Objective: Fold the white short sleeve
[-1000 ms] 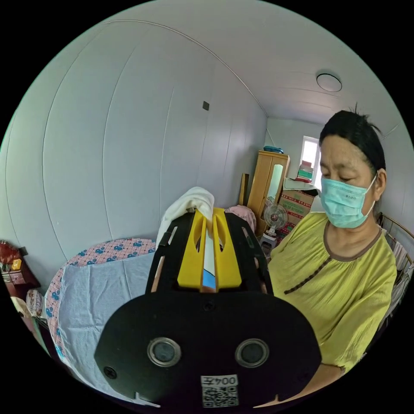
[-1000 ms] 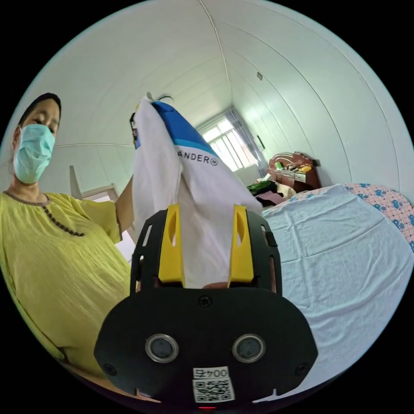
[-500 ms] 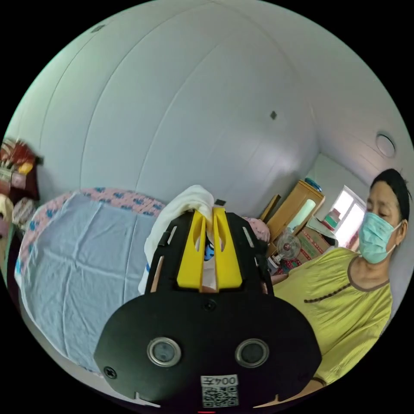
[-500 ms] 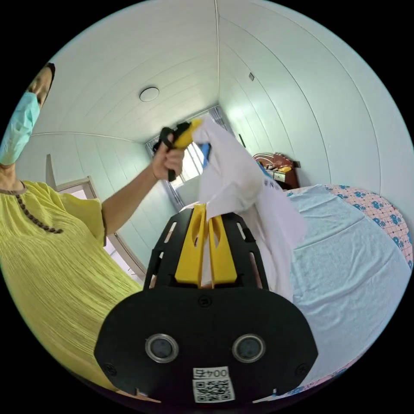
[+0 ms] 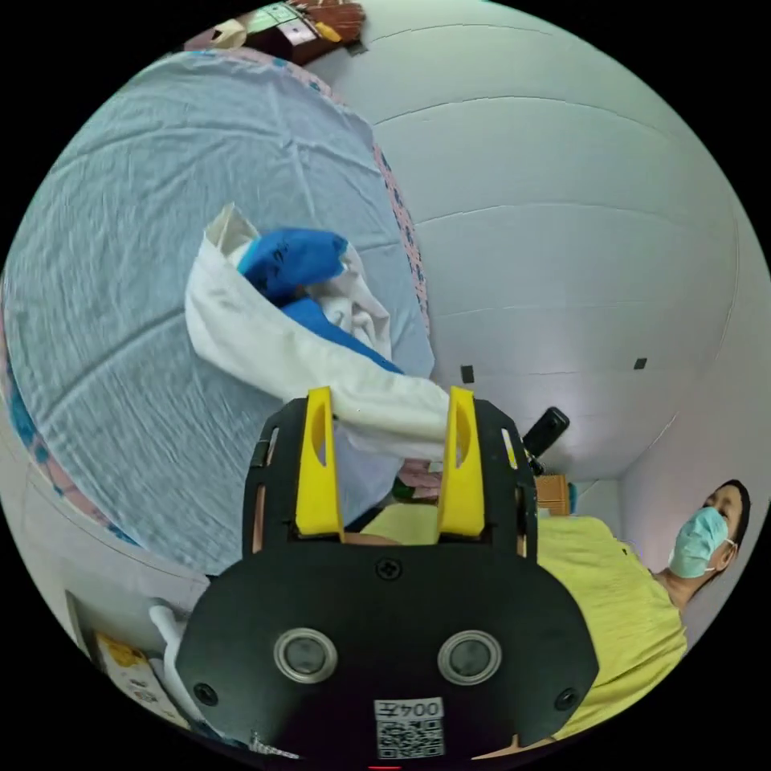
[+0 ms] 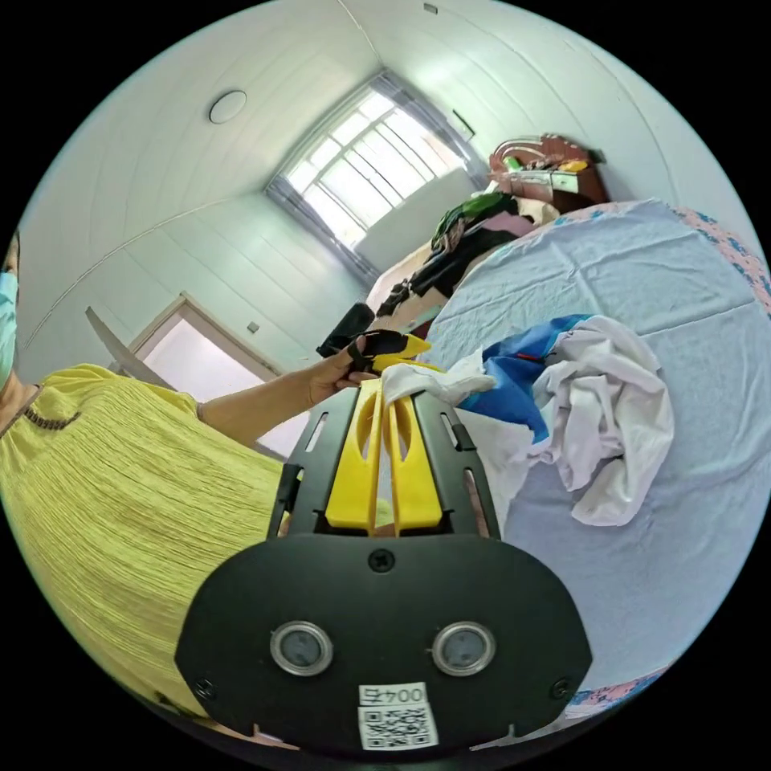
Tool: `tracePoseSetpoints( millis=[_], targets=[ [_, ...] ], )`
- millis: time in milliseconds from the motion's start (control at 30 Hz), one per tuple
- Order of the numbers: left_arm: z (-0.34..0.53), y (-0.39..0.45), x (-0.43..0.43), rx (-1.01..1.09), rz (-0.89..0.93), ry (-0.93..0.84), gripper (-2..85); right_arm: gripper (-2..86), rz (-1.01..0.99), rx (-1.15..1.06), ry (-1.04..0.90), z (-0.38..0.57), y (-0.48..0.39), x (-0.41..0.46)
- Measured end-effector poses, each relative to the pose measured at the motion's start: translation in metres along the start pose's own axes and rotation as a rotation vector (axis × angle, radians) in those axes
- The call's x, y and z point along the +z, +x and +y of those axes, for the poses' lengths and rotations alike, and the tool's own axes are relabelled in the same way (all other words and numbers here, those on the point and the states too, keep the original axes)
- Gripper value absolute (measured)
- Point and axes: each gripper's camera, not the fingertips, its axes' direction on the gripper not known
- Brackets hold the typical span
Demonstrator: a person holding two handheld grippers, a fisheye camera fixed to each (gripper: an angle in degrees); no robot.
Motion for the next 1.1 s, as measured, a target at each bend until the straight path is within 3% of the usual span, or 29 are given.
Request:
tracePoseSetpoints(
  millis=[300, 533, 667, 800, 867, 967, 1000, 1100],
  targets=[
    [0.07, -0.034, -0.098, -0.152, 0.079, 0.173, 21.1, -0.7, 0.004, -0.079, -0.138, -0.024, -0.002, 0.055],
    [0.066, 0.004, -0.129, -0.118, 0.244, 0.23, 23.2, -0.3, -0.024, -0.242, -0.34, -0.049, -0.029, 0.128],
    [0.062, -0.008, -0.145, -0.124, 0.293, 0.237, 10.7, 3.2, -0.057, -0.341, -0.461, -0.044, -0.05, 0.172],
    [0.091, -0.041, -0.195, -0.25, 0.331, 0.447, 6.5, 6.4, -0.061, -0.329, -0.481, -0.043, -0.037, 0.181],
    [0.104, -0.053, -0.212, -0.287, 0.354, 0.476, 6.2, 9.4, 0.042, -0.269, -0.431, -0.049, -0.014, 0.173],
    [0.121, -0.061, -0.231, -0.318, 0.331, 0.475, 6.0, 13.8, 0.404, -0.157, -0.323, -0.074, 0.044, 0.159],
    [0.125, -0.062, -0.233, -0.322, 0.328, 0.474, 6.0, 13.9, 0.544, -0.137, -0.344, -0.088, 0.069, 0.16],
    [0.13, -0.062, -0.229, -0.322, 0.314, 0.446, 6.1, 13.7, 0.707, -0.125, -0.423, -0.126, 0.119, 0.174]
  ],
)
